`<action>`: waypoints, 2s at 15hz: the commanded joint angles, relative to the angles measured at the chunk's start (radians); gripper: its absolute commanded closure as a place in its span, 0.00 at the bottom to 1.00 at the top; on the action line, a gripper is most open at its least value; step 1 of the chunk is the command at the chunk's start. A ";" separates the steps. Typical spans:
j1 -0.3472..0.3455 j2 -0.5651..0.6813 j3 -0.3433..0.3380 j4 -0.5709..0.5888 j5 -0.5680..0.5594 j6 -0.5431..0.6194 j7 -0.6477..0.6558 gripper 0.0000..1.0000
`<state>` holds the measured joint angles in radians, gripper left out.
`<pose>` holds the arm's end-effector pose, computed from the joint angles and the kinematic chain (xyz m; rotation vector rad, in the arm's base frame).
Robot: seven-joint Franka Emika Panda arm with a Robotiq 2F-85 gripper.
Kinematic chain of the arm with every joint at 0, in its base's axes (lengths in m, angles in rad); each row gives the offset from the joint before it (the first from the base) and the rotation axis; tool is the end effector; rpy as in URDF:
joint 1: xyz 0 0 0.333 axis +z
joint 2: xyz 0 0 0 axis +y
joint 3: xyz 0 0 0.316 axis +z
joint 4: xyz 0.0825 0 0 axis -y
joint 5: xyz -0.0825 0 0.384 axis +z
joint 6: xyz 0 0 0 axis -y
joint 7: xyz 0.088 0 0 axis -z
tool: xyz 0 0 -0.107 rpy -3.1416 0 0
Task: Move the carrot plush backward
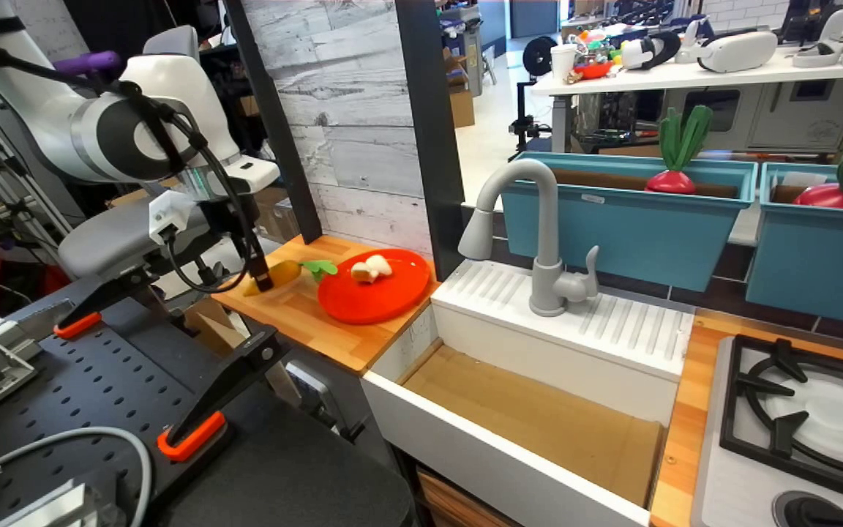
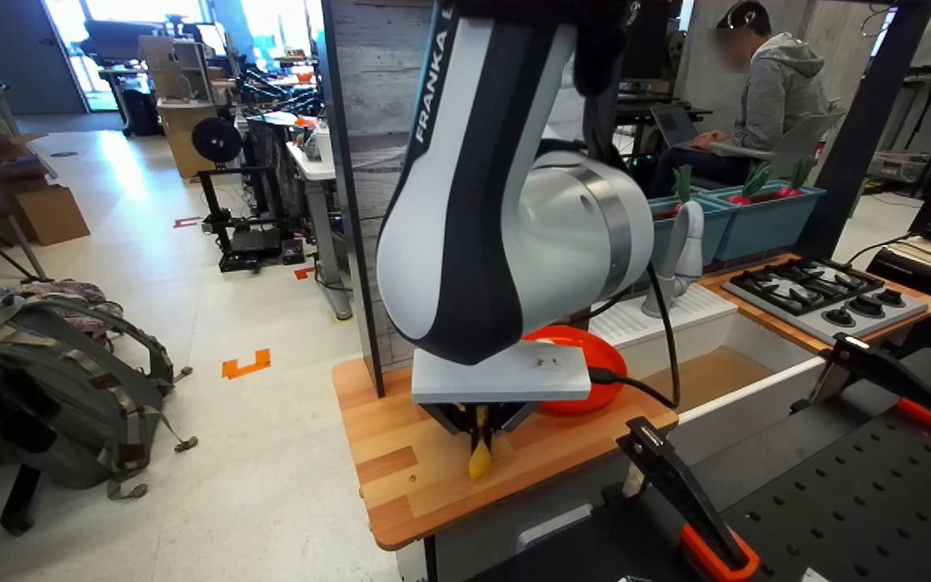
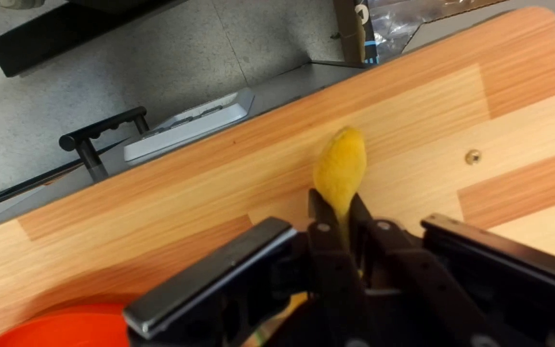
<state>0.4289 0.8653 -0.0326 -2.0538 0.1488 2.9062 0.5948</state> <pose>0.5073 0.2007 0.0110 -3.0956 0.5188 0.0217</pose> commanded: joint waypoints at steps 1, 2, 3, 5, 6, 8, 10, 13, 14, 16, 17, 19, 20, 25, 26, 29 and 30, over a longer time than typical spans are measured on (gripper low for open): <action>0.013 -0.067 -0.017 -0.046 0.003 -0.017 -0.016 0.98; 0.046 -0.078 -0.052 -0.055 -0.014 -0.020 -0.004 0.98; 0.066 -0.086 -0.074 -0.061 -0.028 -0.022 -0.001 0.98; 0.101 -0.106 -0.116 -0.077 -0.053 -0.019 -0.003 0.98; 0.111 -0.116 -0.127 -0.086 -0.056 -0.004 0.002 0.98; 0.081 -0.142 -0.102 -0.097 -0.017 0.015 0.018 0.98; 0.038 -0.161 -0.067 -0.097 0.019 0.021 0.025 0.98; -0.031 -0.185 -0.011 -0.098 0.068 0.041 0.018 0.98; -0.064 -0.182 0.017 -0.091 0.099 0.063 0.023 0.98; -0.110 -0.179 0.062 -0.085 0.154 0.105 0.028 0.98; -0.141 -0.172 0.093 -0.077 0.186 0.125 0.028 0.98; -0.179 -0.157 0.133 -0.064 0.233 0.145 0.029 0.98; -0.187 -0.147 0.143 -0.058 0.249 0.149 0.033 0.98; -0.192 -0.115 0.148 -0.037 0.298 0.147 0.068 0.98; -0.187 -0.106 0.143 -0.031 0.303 0.148 0.079 0.98; -0.179 -0.082 0.130 0.000 0.297 0.134 0.111 0.98; -0.179 -0.071 0.127 0.016 0.296 0.133 0.121 0.98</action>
<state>0.2538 0.7558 0.0931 -2.0880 0.4242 3.0247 0.6950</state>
